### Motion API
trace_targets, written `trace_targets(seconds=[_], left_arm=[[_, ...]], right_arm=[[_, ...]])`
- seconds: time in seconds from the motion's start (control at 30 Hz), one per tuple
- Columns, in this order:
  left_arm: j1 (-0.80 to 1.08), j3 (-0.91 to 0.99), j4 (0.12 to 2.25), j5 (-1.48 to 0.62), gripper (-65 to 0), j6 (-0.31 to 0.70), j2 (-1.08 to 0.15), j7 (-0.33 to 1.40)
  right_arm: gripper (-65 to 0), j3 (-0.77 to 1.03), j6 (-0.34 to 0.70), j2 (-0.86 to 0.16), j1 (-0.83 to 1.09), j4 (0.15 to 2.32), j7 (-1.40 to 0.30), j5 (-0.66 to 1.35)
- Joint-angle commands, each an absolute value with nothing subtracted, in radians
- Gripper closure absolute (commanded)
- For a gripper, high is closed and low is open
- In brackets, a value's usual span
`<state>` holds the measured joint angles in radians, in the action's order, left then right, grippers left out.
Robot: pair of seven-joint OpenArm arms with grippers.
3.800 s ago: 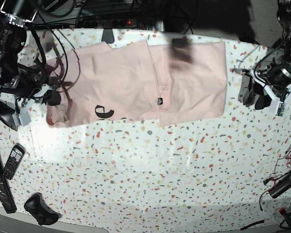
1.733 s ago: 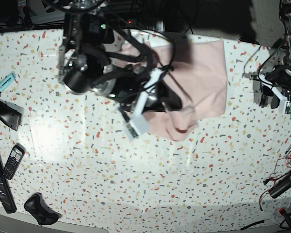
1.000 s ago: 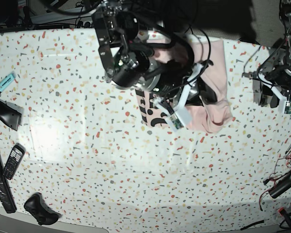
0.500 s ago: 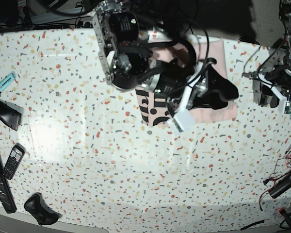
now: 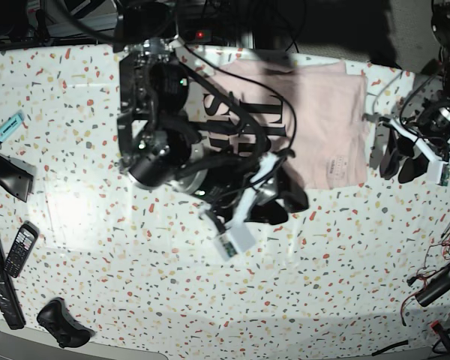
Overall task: Fold the T-shirt properly
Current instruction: 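Lay the folded end onto the shirt stack with the right gripper, then pinch the shirt stack with both grippers and rotate it on the table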
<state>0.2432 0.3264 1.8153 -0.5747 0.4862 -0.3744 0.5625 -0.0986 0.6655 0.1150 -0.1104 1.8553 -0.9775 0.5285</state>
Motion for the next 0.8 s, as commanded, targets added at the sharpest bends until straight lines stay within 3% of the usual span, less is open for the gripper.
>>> trace_targets(seconds=[0.0, 0.07, 0.13, 0.23, 0.4, 0.77], left_arm=[[0.236, 0.334, 1.848, -0.590, -23.0, 0.491, -0.385, 0.559], [0.238, 0.333, 1.857, -0.621, -21.7, 0.491, -0.374, 0.608], [0.254, 0.332, 1.857, -0.653, -17.3, 0.498, -0.361, 0.645], [0.313, 0.332, 1.857, -0.693, -0.1, 0.511, -0.334, 0.654], [0.431, 0.332, 1.857, -0.777, 0.0, 0.593, -0.327, 0.655], [0.495, 0.316, 1.809, -0.780, 0.0, 0.595, -0.281, 0.673]], right_arm=[[-23.9, -0.088, 0.669, 0.105, -0.127, 1.874, -0.949, 0.531], [-21.6, -0.077, 0.664, 0.078, -0.127, 1.873, -0.942, 0.488], [-15.2, -0.077, 0.657, 0.049, -0.127, 1.869, -0.932, 0.457], [-1.2, -0.079, 0.655, 0.017, -0.127, 1.845, -0.892, 0.406], [0.0, -0.079, 0.656, -0.025, -0.142, 1.740, -0.864, 0.356], [0.0, -0.080, 0.657, -0.033, -0.199, 1.587, -0.885, 0.335]])
